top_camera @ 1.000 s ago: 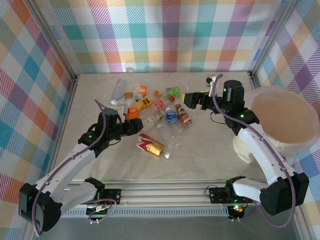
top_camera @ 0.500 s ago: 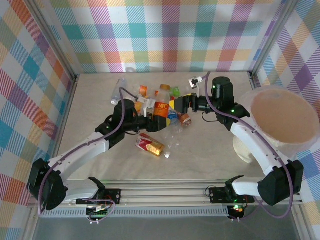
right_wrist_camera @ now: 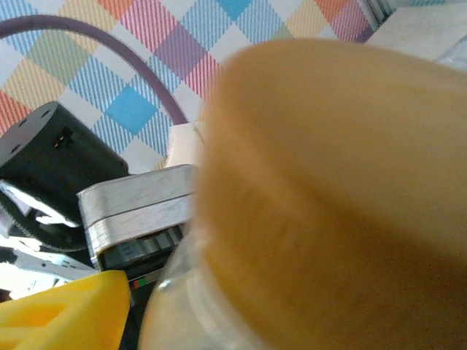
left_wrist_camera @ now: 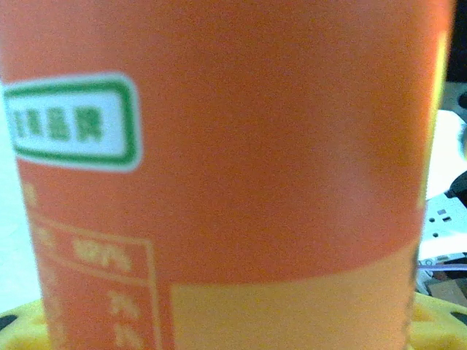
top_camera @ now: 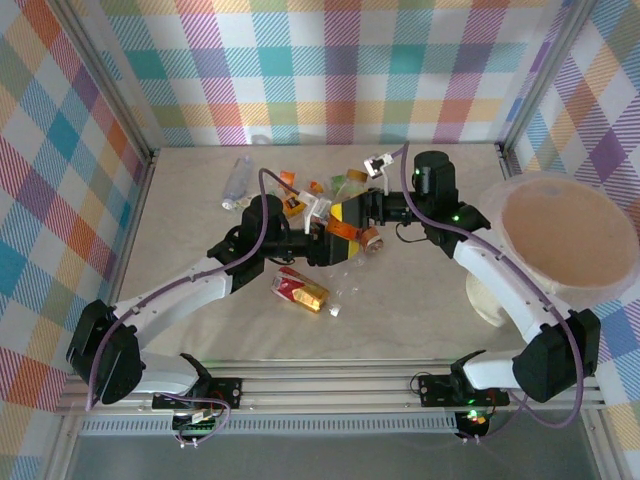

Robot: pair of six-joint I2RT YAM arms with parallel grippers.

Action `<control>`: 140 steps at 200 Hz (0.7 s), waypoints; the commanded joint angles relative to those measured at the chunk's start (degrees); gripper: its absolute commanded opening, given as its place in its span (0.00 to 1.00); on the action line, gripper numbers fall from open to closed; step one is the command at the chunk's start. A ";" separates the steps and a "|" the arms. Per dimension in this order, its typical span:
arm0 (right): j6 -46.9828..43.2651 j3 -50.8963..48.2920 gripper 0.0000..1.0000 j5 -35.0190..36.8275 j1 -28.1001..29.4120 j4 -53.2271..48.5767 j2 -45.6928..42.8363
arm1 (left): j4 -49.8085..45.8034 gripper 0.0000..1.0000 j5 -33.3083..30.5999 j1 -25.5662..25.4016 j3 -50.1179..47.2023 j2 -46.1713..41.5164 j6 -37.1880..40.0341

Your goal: Put the plastic bottles in the bin

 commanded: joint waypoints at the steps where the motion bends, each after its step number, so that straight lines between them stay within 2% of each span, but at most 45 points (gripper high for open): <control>1: 0.11 1.87 0.64 -1.10 0.39 2.14 -0.53 | 1.82 0.47 0.54 -0.71 1.92 0.24 1.03; 14: -0.25 1.91 0.57 -0.42 0.39 1.68 -0.64 | 1.33 0.47 0.31 -0.73 1.92 0.29 1.11; 39: -1.38 2.42 0.50 0.74 0.38 -0.04 -0.73 | 0.26 0.47 -0.66 -0.74 1.92 -0.01 1.59; 75: -2.18 3.14 0.45 5.17 0.39 -2.95 -0.99 | -2.10 0.52 -3.75 -0.74 2.04 -0.40 2.09; 87: -2.83 3.61 0.45 9.17 0.39 -5.20 -1.00 | -4.00 0.60 -5.39 -0.73 2.59 -0.39 2.16; 113: -5.20 4.96 0.44 21.35 0.33 -12.00 -0.69 | -6.01 0.84 -8.71 -0.76 2.66 -0.23 2.12; 140: -8.83 6.47 0.46 31.33 0.30 -17.45 -1.24 | -7.91 0.97 -14.40 -0.76 1.95 -0.64 1.95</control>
